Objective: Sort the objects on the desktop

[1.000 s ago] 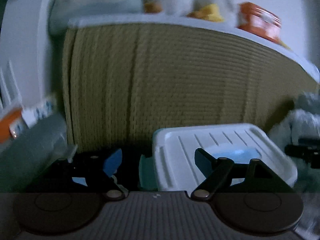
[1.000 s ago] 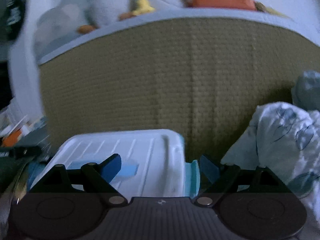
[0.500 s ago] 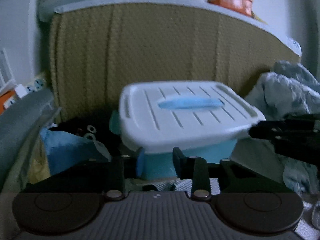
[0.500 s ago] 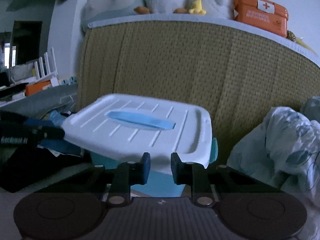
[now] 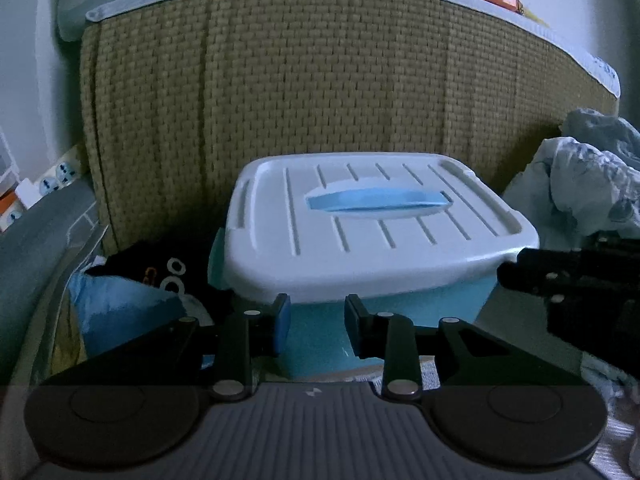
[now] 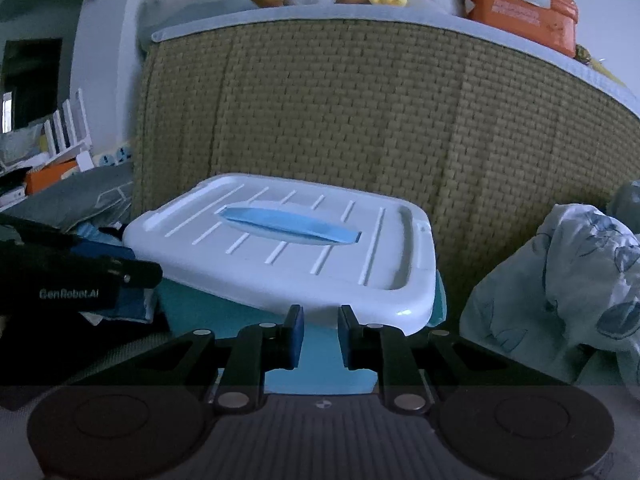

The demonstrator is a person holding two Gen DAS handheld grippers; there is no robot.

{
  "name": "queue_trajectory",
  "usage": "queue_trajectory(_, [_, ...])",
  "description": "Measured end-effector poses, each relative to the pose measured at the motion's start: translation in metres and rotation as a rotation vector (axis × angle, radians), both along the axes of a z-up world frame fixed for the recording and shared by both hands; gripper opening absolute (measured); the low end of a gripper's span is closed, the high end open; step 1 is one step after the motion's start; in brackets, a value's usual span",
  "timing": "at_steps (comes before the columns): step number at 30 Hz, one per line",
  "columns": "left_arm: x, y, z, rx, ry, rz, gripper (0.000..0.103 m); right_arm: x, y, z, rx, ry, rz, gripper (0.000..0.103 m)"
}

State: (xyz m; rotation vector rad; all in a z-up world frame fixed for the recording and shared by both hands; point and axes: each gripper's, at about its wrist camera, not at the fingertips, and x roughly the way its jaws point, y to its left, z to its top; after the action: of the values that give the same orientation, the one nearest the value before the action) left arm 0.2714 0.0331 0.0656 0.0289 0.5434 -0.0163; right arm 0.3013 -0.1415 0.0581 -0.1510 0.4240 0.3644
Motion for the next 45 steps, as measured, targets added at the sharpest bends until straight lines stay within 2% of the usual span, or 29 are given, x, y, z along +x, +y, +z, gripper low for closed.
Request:
queue_trajectory(3, [-0.025,0.003,0.010,-0.016,-0.011,0.017,0.057,-0.015,-0.010,0.007,0.029,-0.007,-0.003,0.025])
queue_trajectory(5, [-0.044,0.003,0.019,-0.032,-0.016,0.035,0.077,-0.030,-0.020,0.014,0.049,0.002,-0.030,0.028])
queue_trajectory(7, [-0.065,-0.001,0.030,-0.045,-0.008,0.049,0.088,-0.045,-0.028,0.020,0.060,0.033,-0.052,0.043])
queue_trajectory(9, [-0.086,-0.010,0.047,-0.041,0.015,0.060,0.095,-0.061,-0.034,0.029,0.064,0.069,-0.085,0.052])
queue_trajectory(10, [-0.095,-0.015,0.056,-0.028,0.026,0.070,0.103,-0.069,-0.037,0.034,0.064,0.084,-0.104,0.059])
queue_trajectory(12, [-0.121,-0.028,0.075,0.011,0.017,0.091,0.103,-0.088,-0.041,0.047,0.058,0.089,-0.139,0.075])
queue_trajectory(13, [-0.135,-0.033,0.084,0.024,0.007,0.095,0.103,-0.099,-0.044,0.055,0.054,0.082,-0.152,0.078])
queue_trajectory(20, [-0.207,-0.061,0.135,-0.017,-0.022,0.067,0.103,-0.165,-0.066,0.095,0.086,0.113,-0.124,0.079])
queue_trajectory(23, [-0.224,-0.071,0.147,0.017,-0.017,0.078,0.103,-0.191,-0.071,0.109,0.104,0.088,-0.132,0.089])
queue_trajectory(25, [-0.237,-0.077,0.152,0.034,-0.033,0.084,0.103,-0.205,-0.073,0.117,0.103,0.077,-0.160,0.090])
queue_trajectory(31, [-0.267,-0.079,0.155,0.016,-0.024,0.106,0.103,-0.243,-0.075,0.133,0.065,0.039,-0.207,0.090])
queue_trajectory(45, [-0.323,-0.085,0.164,0.013,-0.050,0.115,0.103,-0.302,-0.075,0.146,0.085,0.037,-0.190,0.090])
